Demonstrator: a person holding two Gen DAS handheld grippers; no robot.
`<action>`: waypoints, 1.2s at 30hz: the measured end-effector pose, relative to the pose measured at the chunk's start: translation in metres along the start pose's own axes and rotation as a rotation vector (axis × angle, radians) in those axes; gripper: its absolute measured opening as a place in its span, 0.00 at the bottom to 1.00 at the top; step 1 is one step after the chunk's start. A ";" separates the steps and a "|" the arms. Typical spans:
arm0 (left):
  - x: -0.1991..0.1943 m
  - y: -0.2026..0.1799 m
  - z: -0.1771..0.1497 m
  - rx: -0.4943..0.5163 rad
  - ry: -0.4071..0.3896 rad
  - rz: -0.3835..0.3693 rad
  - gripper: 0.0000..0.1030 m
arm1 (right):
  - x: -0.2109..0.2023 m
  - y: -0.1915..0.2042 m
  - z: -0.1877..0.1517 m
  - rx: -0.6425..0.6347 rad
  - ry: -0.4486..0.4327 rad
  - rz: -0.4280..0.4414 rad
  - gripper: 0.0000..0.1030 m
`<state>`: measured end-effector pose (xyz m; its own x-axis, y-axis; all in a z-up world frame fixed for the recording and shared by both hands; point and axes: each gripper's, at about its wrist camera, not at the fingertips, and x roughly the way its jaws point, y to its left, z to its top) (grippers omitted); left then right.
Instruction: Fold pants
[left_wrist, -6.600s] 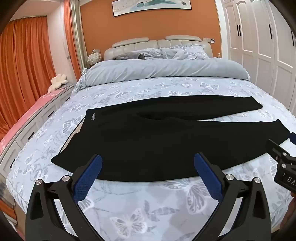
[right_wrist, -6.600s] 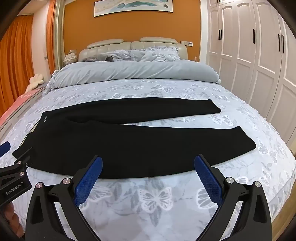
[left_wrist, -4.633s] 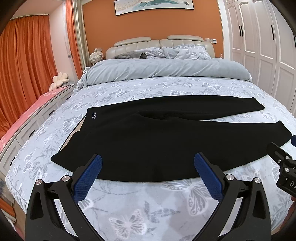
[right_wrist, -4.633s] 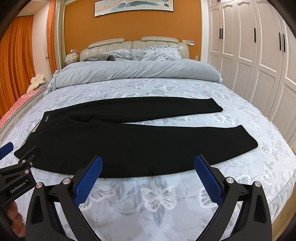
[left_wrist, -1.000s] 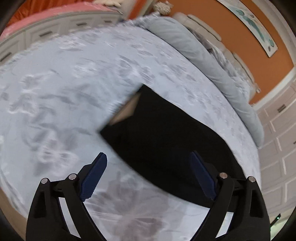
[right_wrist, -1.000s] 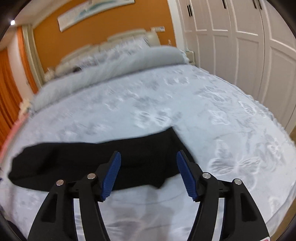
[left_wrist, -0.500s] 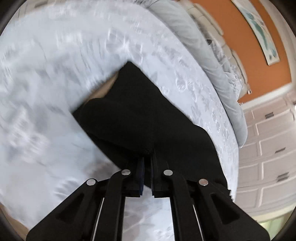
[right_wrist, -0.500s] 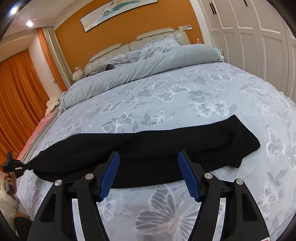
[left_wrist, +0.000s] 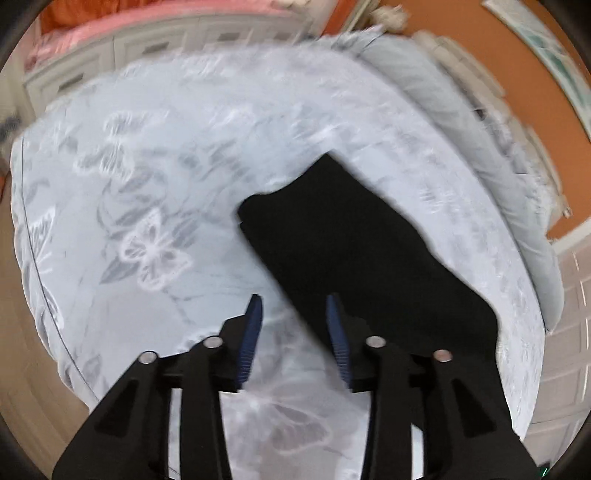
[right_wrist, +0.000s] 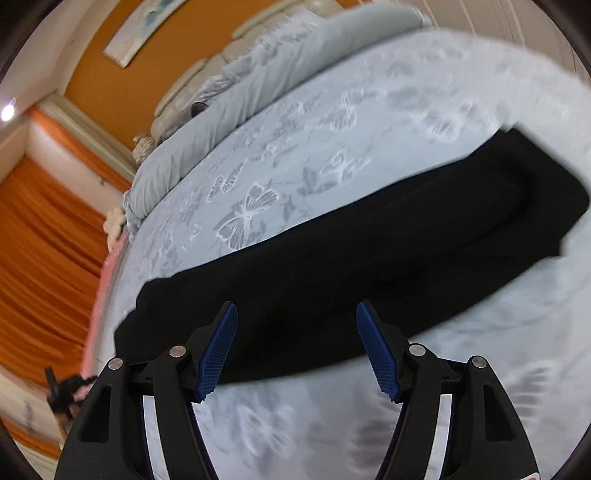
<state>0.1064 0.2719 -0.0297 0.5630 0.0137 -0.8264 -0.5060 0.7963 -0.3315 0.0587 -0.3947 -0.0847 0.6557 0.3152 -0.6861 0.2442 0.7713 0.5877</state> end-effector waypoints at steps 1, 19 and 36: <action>-0.009 -0.009 -0.008 0.036 -0.027 0.000 0.52 | 0.013 0.005 0.001 0.000 0.019 -0.012 0.64; 0.038 -0.069 -0.074 0.292 0.002 -0.018 0.80 | -0.017 -0.049 -0.022 0.001 0.081 -0.133 0.46; 0.042 -0.102 -0.086 0.350 -0.024 -0.011 0.81 | -0.112 -0.034 -0.012 0.007 -0.202 -0.236 0.81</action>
<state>0.1251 0.1392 -0.0699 0.5841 0.0147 -0.8115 -0.2476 0.9554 -0.1610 -0.0316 -0.4499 -0.0331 0.7088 0.0115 -0.7053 0.4110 0.8059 0.4261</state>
